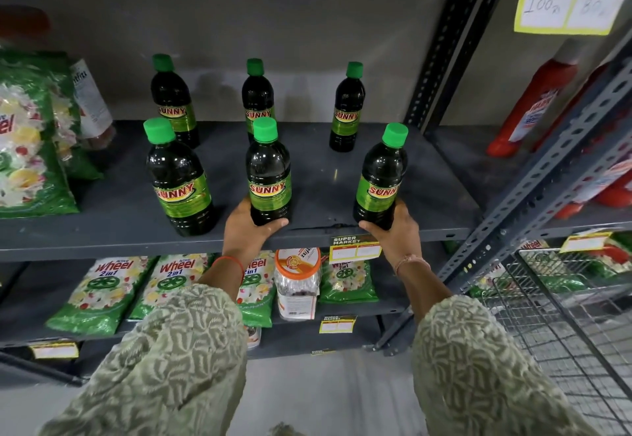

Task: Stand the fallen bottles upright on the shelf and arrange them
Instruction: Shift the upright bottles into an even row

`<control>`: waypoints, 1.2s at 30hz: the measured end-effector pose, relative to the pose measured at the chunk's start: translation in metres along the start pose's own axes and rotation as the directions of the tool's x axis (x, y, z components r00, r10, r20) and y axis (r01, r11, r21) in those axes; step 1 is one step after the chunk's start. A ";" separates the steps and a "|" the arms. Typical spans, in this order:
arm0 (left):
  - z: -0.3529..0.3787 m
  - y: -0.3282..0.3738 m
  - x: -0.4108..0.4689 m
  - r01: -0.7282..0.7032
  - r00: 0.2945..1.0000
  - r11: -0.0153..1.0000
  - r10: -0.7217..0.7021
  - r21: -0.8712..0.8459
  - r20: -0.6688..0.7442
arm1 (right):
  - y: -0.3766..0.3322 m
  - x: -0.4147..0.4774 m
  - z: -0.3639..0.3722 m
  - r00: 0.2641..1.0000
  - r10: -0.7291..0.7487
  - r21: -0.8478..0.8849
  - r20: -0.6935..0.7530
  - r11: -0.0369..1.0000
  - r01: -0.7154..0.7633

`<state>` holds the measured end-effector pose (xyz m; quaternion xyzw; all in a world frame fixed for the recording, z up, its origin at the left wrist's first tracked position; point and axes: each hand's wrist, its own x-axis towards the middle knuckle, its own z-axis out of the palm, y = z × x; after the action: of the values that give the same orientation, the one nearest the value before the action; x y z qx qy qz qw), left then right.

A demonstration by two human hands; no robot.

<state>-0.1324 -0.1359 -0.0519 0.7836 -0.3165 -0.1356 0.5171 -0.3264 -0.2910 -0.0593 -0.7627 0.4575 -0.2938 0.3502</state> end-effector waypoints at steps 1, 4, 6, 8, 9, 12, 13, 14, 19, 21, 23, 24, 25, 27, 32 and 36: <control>-0.002 0.000 0.000 0.000 1.000 1.000 0.000 0.003 0.017 | 0.000 -0.002 0.001 1.000 0.016 0.036 -0.005 0.999 -0.016; -0.010 -0.007 -0.011 0.011 1.000 1.000 -0.011 -0.009 0.006 | -0.007 -0.029 0.013 0.987 0.027 0.124 -0.159 0.992 -0.007; -0.015 -0.017 -0.029 -0.043 0.986 0.992 0.061 0.115 -0.154 | -0.020 -0.062 0.035 0.941 -0.157 0.009 -0.301 0.986 0.167; -0.018 -0.028 -0.046 -0.077 0.921 0.968 0.161 0.239 -0.355 | -0.036 -0.082 0.061 0.908 -0.347 -0.036 -0.237 0.937 0.349; -0.021 -0.032 -0.051 -0.053 0.886 0.969 0.157 0.240 -0.437 | -0.045 -0.082 0.073 0.913 -0.385 -0.009 -0.132 0.922 0.388; -0.039 -0.034 -0.040 0.098 0.842 0.985 -0.005 0.143 -0.539 | -0.079 -0.057 0.091 0.950 -0.252 0.184 0.185 0.958 0.218; -0.045 -0.035 -0.033 0.139 0.851 0.983 -0.058 0.119 -0.522 | -0.086 -0.045 0.094 0.948 -0.193 0.231 0.252 0.964 0.135; -0.050 -0.037 -0.026 0.160 0.866 0.982 -0.091 0.101 -0.491 | -0.092 -0.035 0.097 0.939 -0.158 0.258 0.305 0.963 0.078; -0.072 -0.054 -0.007 0.152 0.897 0.988 -0.125 0.030 -0.425 | -0.098 -0.024 0.120 0.969 -0.057 0.242 0.241 0.970 -0.003; -0.080 -0.060 -0.005 0.135 0.902 0.990 -0.105 0.041 -0.418 | -0.098 -0.027 0.125 0.977 -0.054 0.244 0.206 0.970 0.002; -0.089 -0.066 -0.003 0.131 0.900 0.990 -0.095 0.056 -0.426 | -0.100 -0.029 0.129 0.978 -0.062 0.229 0.200 0.973 0.015; -0.094 -0.067 -0.001 0.133 0.897 0.989 -0.092 0.065 -0.433 | -0.102 -0.031 0.132 0.978 -0.068 0.220 0.199 0.975 0.023; -0.099 -0.070 0.000 0.138 0.893 0.988 -0.096 0.065 -0.440 | -0.105 -0.033 0.134 0.977 -0.074 0.210 0.200 0.977 0.031; -0.110 -0.074 0.002 0.151 0.887 0.987 -0.112 0.052 -0.448 | -0.108 -0.036 0.138 0.977 -0.082 0.201 0.196 0.979 0.041; -0.124 -0.077 0.000 0.135 0.891 0.990 -0.108 0.030 -0.442 | -0.109 -0.039 0.141 0.984 -0.076 0.194 0.162 0.980 0.043; -0.128 -0.077 -0.001 0.124 0.897 0.992 -0.107 0.012 -0.428 | -0.109 -0.039 0.142 0.986 -0.073 0.186 0.151 0.982 0.044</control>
<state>-0.0366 -0.0219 -0.0657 0.8218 -0.1512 0.0148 0.5492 -0.1800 -0.1812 -0.0593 -0.7615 0.3772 -0.2835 0.4444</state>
